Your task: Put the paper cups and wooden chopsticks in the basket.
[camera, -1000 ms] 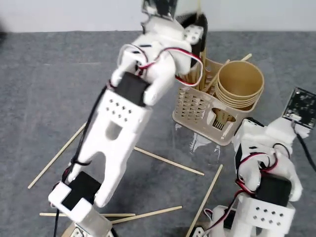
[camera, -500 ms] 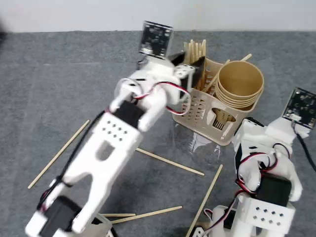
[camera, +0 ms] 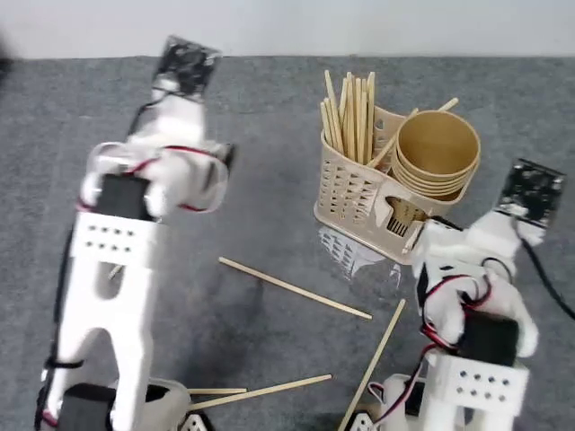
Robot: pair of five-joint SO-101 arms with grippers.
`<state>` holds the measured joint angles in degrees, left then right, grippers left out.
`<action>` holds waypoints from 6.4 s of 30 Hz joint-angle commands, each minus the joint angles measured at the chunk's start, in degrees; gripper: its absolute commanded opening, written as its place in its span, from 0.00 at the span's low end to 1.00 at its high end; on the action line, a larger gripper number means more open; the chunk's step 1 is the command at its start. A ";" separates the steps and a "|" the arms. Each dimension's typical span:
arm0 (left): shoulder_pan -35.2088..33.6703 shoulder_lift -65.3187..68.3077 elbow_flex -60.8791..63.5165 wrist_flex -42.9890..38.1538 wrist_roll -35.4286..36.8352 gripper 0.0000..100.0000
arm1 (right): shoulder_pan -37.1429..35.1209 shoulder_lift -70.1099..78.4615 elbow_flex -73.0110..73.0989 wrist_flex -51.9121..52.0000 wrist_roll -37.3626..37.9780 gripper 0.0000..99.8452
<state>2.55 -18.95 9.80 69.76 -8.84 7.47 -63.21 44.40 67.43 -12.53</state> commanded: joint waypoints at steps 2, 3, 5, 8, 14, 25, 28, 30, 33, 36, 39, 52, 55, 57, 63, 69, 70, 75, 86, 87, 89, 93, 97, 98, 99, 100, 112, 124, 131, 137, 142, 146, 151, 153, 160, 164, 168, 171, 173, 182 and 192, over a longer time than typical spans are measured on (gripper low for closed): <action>-9.93 -2.37 -0.92 5.01 -12.57 0.14 | -2.42 -0.84 2.20 -4.44 -0.35 0.01; -11.52 -2.37 0.22 5.01 -15.56 0.14 | -2.42 -0.84 2.64 -4.88 -0.35 0.01; -14.59 -2.37 3.12 4.66 -21.01 0.14 | -2.42 -0.84 2.73 -4.97 -0.26 0.01; -17.76 -2.29 8.48 3.34 -26.02 0.14 | -2.42 -0.84 2.73 -4.70 -0.26 0.01; -20.75 5.54 12.09 1.93 -31.30 0.14 | -2.42 -0.84 2.81 -4.70 -0.26 0.01; -20.66 31.91 -1.80 2.20 -33.23 0.18 | -2.51 -0.84 2.90 -4.70 -0.18 0.01; -20.84 39.12 -6.99 2.20 -33.14 0.18 | -2.51 -0.84 2.90 -4.70 -0.18 0.01; -20.84 43.43 -9.89 2.20 -33.14 0.18 | -2.51 -0.84 2.90 -4.79 -0.18 0.01; -20.84 49.41 -14.29 2.20 -33.05 0.18 | -2.51 -0.84 2.90 -4.79 -0.18 0.01; -21.45 54.24 -18.59 2.20 -32.97 0.17 | -2.51 -0.84 2.90 -4.79 -0.18 0.01; -21.98 58.46 -23.34 4.04 -33.14 0.13 | -2.51 -0.84 2.90 -4.88 -0.18 0.01; -21.63 73.32 -43.91 30.86 -41.67 0.02 | -2.51 -0.84 2.90 -4.70 -0.18 0.01; -21.80 73.58 -45.05 30.77 -41.67 0.01 | -2.51 -0.84 2.90 -4.70 -0.18 0.01; -21.54 72.00 -45.32 30.77 -41.41 0.01 | -2.51 -0.84 2.90 -4.70 -0.18 0.01; -19.69 59.52 -44.79 30.77 -36.57 0.01 | -2.51 -0.84 2.90 -4.70 -0.18 0.01; -14.42 43.60 -44.79 30.77 -31.56 0.01 | -2.51 -0.92 2.90 -4.70 -0.18 0.01; -13.10 41.05 -44.97 30.77 -30.68 0.01 | -2.51 -0.92 2.90 -4.70 -0.18 0.01; -3.43 28.75 -46.20 30.68 -24.62 0.01 | -2.33 -0.92 2.90 -4.70 -0.18 0.01; 19.69 20.92 -66.15 18.99 -7.30 0.01 | -2.15 -0.92 2.90 -4.79 -0.18 0.01; 21.01 20.92 -67.38 16.62 -5.71 0.01 | -2.15 -0.92 2.90 -4.79 -0.18 0.01; 23.03 20.92 -69.41 11.96 -2.90 0.01 | -2.07 -0.92 2.90 -4.79 -0.18 0.01; 26.02 20.92 -70.02 3.78 0.97 0.01 | -2.07 -0.92 2.90 -4.88 -0.18 0.01; 27.69 20.92 -70.02 -3.43 5.54 0.01 | -2.07 -0.92 2.90 -4.88 -0.18 0.01; 27.96 21.01 -69.93 -5.19 7.21 0.01 | -2.07 -0.92 2.90 -4.97 -0.18 0.01; 27.96 21.10 -69.85 -6.86 8.70 0.01 | -2.07 -0.92 2.90 -4.97 -0.18 0.01; 27.96 21.10 -69.49 -8.53 10.02 0.01 | -2.07 -0.92 2.90 -4.97 -0.18 0.01; 27.96 28.04 -59.30 -21.01 17.67 0.01 | -2.33 -0.92 2.99 -4.97 -0.18 0.01; 27.43 29.45 -46.02 -18.99 18.11 0.12 | -2.33 -0.84 2.99 -4.88 -0.18 0.01; 21.19 21.71 -49.19 -1.76 16.53 0.20 | -2.42 -0.84 2.99 -4.70 3.87 0.01; 13.80 15.12 -49.01 16.53 10.11 0.19 | -4.09 -0.31 2.99 -4.62 9.23 0.01; 5.01 10.99 -48.92 27.87 6.95 0.13 | -12.26 -0.31 2.90 -1.54 19.60 0.01; -2.90 7.56 -46.64 30.77 5.54 0.10 | -20.70 0.31 2.90 1.01 25.67 0.01; -12.48 0.09 -35.12 30.15 4.92 0.17 | -30.37 8.75 2.55 2.68 29.36 0.01; -15.56 -3.25 -30.02 29.10 3.34 0.17 | -34.24 13.76 2.02 2.51 30.68 0.01; -29.01 -13.98 -11.21 20.22 2.20 0.18 | -43.82 32.48 -6.07 2.59 31.12 0.13; -33.49 -18.29 -0.92 15.74 2.20 0.18 | -46.64 43.65 -13.63 2.59 31.21 0.13; -35.52 -22.07 7.69 12.48 2.20 0.18 | -48.66 54.20 -21.36 2.59 31.12 0.13; -36.92 -25.05 12.88 10.73 2.29 0.18 | -49.98 61.76 -26.46 2.59 31.03 0.13; -37.45 -27.16 15.96 9.58 2.29 0.18 | -50.24 66.51 -29.98 2.59 31.12 0.13; -37.54 -36.57 26.86 6.24 2.37 0.18 | -49.98 84.18 -43.87 2.59 31.03 0.13; -37.45 -40.79 33.54 4.84 2.29 0.18 | -49.01 92.18 -47.82 2.59 31.21 0.00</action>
<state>-35.08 -58.51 42.86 76.00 -6.20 -41.93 28.22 -1.41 70.07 18.07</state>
